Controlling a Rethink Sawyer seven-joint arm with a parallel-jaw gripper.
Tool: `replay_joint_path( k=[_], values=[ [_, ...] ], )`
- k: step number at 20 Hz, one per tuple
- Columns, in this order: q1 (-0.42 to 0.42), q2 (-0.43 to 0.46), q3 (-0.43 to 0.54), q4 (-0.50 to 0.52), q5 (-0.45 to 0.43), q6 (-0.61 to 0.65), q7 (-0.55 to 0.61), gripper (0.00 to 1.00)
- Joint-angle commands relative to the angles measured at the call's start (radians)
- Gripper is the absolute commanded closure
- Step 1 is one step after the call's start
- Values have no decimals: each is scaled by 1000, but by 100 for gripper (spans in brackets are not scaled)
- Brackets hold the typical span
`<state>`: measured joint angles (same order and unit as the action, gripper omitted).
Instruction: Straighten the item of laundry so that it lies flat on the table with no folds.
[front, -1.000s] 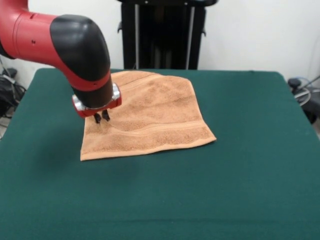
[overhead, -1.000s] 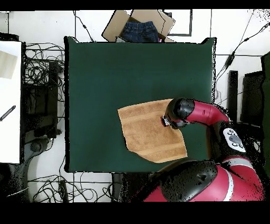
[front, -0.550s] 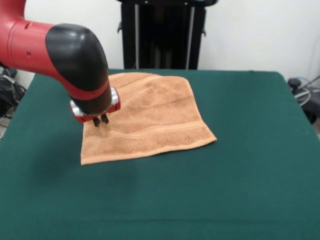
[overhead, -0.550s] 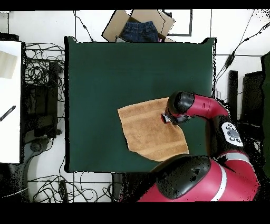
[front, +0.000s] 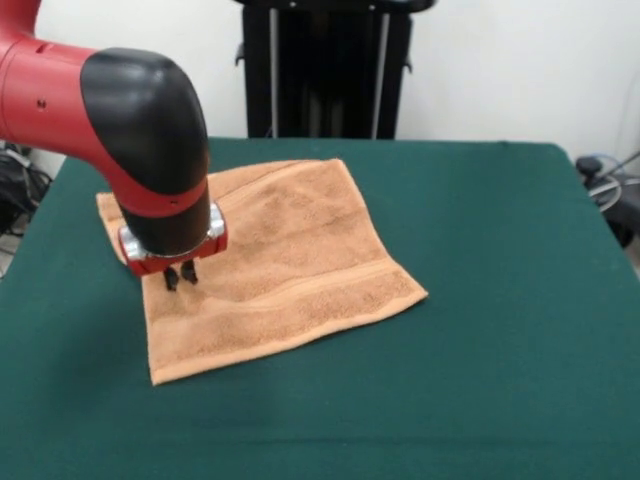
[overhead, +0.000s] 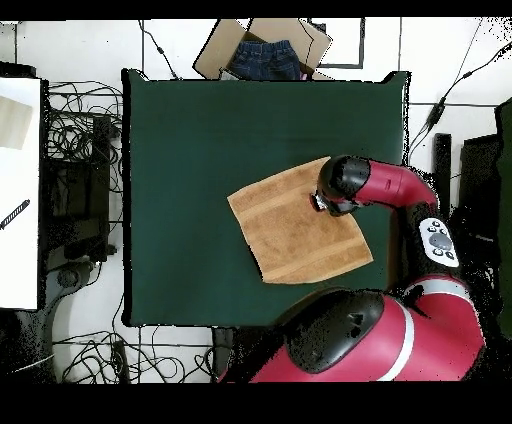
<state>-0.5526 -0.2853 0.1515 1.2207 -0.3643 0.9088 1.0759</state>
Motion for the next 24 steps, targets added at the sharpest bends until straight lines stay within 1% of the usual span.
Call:
replay_joint_path(
  k=[1,4,12,14,17,18,21,22,23,24],
  values=[
    [25,-28,92,-61,-17,-146,40,100],
    [36,-41,79,-61,-11,-125,48,100],
    [19,-26,94,-56,-4,-156,35,100],
    [1,-8,105,-35,8,-193,48,100],
    [-28,28,122,19,3,-315,77,100],
    [-34,41,125,20,2,-333,80,100],
    [-65,92,151,24,2,-391,62,100],
    [-78,94,166,37,-6,-417,44,100],
    [-92,97,181,50,-14,-444,26,0],
    [-99,96,187,60,-18,-464,28,0]
  ],
)
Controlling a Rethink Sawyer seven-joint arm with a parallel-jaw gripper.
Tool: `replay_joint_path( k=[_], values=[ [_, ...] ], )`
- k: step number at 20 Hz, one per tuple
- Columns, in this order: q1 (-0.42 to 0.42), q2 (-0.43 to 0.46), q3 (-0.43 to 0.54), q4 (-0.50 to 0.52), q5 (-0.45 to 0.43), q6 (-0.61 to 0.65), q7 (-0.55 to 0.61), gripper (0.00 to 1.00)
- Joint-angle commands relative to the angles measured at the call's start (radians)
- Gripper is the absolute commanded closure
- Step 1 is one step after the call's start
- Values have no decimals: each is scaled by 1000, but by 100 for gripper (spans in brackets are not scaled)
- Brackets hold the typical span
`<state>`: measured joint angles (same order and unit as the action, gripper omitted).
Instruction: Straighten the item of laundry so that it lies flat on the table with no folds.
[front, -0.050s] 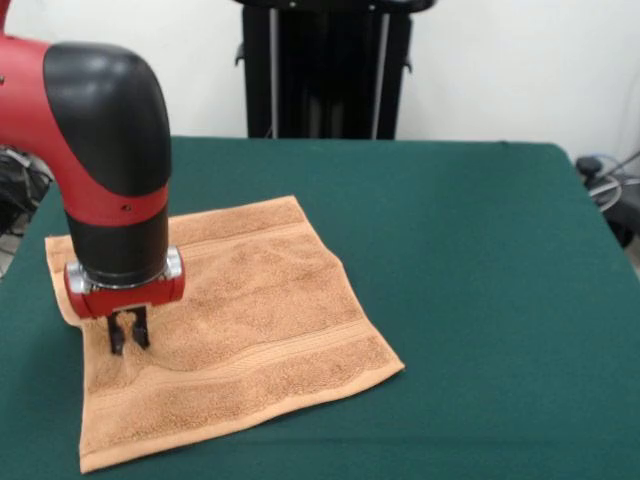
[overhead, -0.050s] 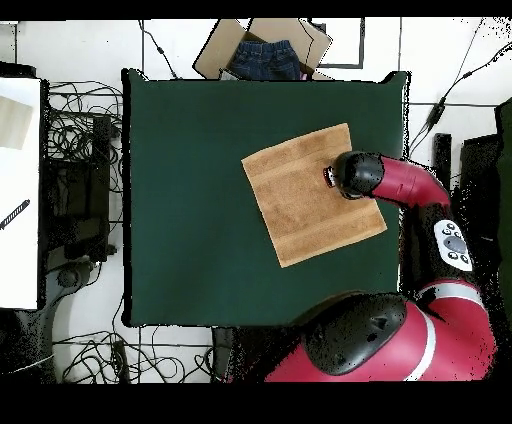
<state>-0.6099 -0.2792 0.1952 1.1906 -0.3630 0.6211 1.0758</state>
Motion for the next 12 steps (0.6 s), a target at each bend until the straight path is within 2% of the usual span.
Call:
replay_joint_path(
  k=[1,12],
  values=[
    [-49,90,149,100,-22,-197,30,0],
    [-59,94,163,116,-48,-207,39,0]
  ],
)
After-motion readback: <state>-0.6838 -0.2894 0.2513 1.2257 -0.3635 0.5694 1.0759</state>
